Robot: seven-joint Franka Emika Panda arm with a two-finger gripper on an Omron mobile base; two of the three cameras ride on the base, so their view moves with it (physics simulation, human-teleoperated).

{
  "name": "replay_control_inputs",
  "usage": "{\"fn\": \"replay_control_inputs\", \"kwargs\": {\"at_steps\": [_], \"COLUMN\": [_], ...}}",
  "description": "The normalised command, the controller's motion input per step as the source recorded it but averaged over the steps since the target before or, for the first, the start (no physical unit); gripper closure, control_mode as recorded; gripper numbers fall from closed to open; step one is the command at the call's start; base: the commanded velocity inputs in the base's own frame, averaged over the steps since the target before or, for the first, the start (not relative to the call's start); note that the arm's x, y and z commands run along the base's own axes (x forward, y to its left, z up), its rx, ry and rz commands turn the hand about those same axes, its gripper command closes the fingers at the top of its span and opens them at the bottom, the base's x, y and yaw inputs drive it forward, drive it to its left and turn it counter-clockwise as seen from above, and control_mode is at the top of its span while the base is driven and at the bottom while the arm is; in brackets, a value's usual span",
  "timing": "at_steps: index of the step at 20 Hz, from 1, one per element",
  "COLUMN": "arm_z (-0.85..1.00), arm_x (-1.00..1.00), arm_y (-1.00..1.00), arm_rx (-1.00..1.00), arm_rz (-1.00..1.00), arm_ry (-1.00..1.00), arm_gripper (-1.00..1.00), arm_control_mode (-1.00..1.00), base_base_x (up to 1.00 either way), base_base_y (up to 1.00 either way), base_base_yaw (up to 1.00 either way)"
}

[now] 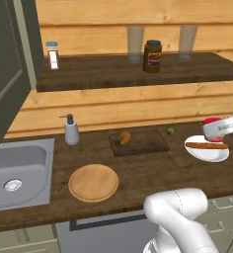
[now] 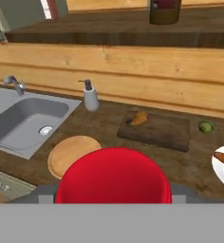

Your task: From the different types of pastries on the counter, select a croissant and place it on the cutting board. Then retrieve a jar of jam from the cabinet and place it alongside the croissant on the cutting board.

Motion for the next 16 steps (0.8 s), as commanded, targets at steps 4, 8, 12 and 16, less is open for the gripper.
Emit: {"fn": "replay_control_inputs", "kwargs": {"at_steps": [4,8,12,16], "arm_z": [-0.48,-0.39,-0.06,0.0], "arm_x": [0.04,0.12,0.3,0.44], "arm_y": [0.0,-0.01,-0.15,-0.19], "arm_rx": [0.07,0.06,0.09,0.1], "arm_rz": [0.37,0.38,0.36,0.33], "arm_ry": [0.04,0.0,-0.01,-0.01], "arm_gripper": [1.0,1.0,1.0,1.0], "arm_control_mode": [-1.0,-1.0,-1.0,-1.0], "base_base_x": [0.0,0.0,0.0,0.0], "base_base_y": [0.0,0.0,0.0,0.0], "base_base_yaw": [0.0,0.0,0.0,0.0]}}
